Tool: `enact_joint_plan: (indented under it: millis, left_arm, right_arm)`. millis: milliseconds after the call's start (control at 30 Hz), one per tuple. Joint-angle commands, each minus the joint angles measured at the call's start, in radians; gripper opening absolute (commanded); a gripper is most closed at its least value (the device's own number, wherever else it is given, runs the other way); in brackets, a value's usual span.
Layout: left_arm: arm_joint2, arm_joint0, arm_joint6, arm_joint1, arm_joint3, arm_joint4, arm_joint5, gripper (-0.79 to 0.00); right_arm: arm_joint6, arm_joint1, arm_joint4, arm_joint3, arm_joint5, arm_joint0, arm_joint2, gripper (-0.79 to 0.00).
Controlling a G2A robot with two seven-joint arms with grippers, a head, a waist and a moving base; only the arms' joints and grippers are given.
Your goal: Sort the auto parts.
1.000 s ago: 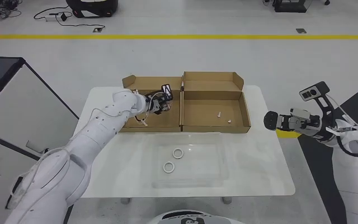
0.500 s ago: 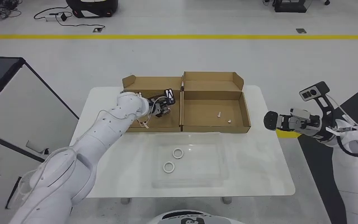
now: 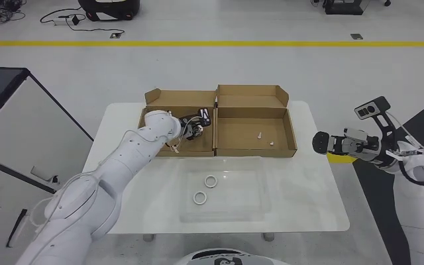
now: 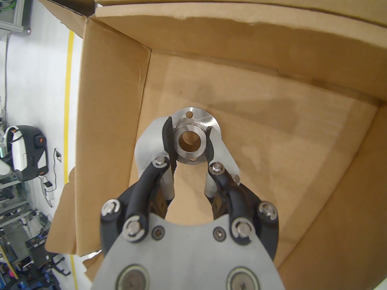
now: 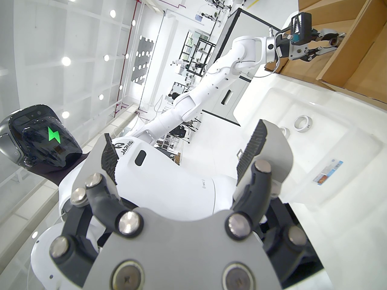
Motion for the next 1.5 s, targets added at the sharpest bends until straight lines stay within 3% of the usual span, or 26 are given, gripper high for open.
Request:
enact_joint_plan:
  millis: [0, 100, 167, 500, 767, 1067, 1300, 1467]
  left_arm:
    - [0.0, -0.002, 0.002, -0.005, 0.01, 0.002, 0.001, -0.683]
    - [-0.002, -0.007, 0.005, -0.012, 0.02, 0.007, 0.009, -0.397]
    - [-0.005, -0.012, 0.008, -0.015, 0.025, 0.011, 0.013, -0.015]
    - [-0.04, -0.037, 0.016, -0.01, 0.009, 0.025, 0.006, 0.0]
    - [-0.103, -0.054, -0.007, 0.024, -0.109, 0.04, -0.042, 0.0]
    - [-0.232, 0.022, -0.207, 0.096, -0.416, -0.011, -0.183, 0.0]
    - [-0.344, 0.147, -0.48, 0.148, -0.713, -0.158, -0.273, 0.0]
    - [-0.37, 0.201, -0.713, 0.166, -0.865, -0.321, -0.301, 0.0]
  right_arm:
    - [0.0, 0.0, 0.0, 0.0, 0.0, 0.0, 0.0, 0.0]
    - [0.0, 0.0, 0.0, 0.0, 0.0, 0.0, 0.0, 0.0]
    - [0.0, 0.0, 0.0, 0.0, 0.0, 0.0, 0.0, 0.0]
    - [0.0, 0.0, 0.0, 0.0, 0.0, 0.0, 0.0, 0.0]
    - [0.0, 0.0, 0.0, 0.0, 0.0, 0.0, 0.0, 0.0]
    - [0.0, 0.0, 0.0, 0.0, 0.0, 0.0, 0.0, 0.0]
    - [0.0, 0.0, 0.0, 0.0, 0.0, 0.0, 0.0, 0.0]
    - [0.0, 0.0, 0.0, 0.0, 0.0, 0.0, 0.0, 0.0]
